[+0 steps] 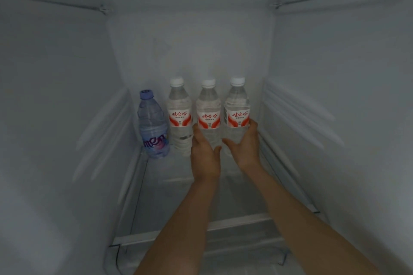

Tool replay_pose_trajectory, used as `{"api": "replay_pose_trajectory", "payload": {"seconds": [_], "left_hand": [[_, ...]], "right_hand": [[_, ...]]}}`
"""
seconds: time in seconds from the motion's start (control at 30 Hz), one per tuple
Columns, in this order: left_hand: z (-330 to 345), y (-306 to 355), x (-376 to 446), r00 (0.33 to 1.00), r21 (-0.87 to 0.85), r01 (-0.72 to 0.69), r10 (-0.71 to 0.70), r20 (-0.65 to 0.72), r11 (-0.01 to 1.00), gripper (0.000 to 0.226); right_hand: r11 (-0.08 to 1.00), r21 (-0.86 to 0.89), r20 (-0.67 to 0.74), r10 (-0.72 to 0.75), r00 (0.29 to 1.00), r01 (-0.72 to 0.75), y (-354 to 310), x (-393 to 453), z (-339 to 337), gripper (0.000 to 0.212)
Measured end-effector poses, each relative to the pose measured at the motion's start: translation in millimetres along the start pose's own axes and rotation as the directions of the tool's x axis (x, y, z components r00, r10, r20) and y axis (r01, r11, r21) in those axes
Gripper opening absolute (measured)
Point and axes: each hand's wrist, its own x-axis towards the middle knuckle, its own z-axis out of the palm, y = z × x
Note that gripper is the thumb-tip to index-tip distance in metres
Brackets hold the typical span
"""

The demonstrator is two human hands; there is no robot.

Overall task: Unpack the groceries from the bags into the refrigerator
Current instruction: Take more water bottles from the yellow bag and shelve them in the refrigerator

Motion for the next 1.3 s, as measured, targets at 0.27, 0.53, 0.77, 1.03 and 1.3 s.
{"api": "replay_pose_trajectory", "payload": {"seconds": [0.27, 0.53, 0.77, 1.03, 1.3], "left_hand": [[8.2, 4.1, 15.3, 0.998, 0.099, 0.050, -0.053, 0.030, 0.994, 0.094], [7.2, 10.5, 13.1, 0.995, 0.129, 0.086, -0.091, 0.038, 0.988, 0.093], [-2.0, 13.1, -6.8, 0.992, 0.086, 0.129, -0.128, -0.017, 0.988, 0.065], [-27.6, 8.2, -41.2, 0.999, 0.052, 0.033, -0.034, 0.014, 0.998, 0.033], [-82.6, 17.7, -115.9, 0.992, -0.165, -0.112, 0.118, 0.032, 0.980, 0.031]], "right_hand": [[0.999, -0.024, 0.036, -0.022, 0.999, 0.023, 15.0, 15.4, 8.3, 0.085], [0.999, -0.041, 0.061, -0.020, 0.998, 0.022, 19.0, 14.1, 5.0, 0.081], [0.981, -0.169, 0.088, 0.105, 0.991, -0.089, 30.8, 11.4, -3.2, 0.064], [0.958, -0.265, 0.081, 0.131, 0.988, -0.105, 12.1, -22.3, -21.7, 0.053], [0.973, -0.223, 0.000, 0.051, 0.999, -0.050, -43.0, -111.5, -52.3, 0.044]]}}
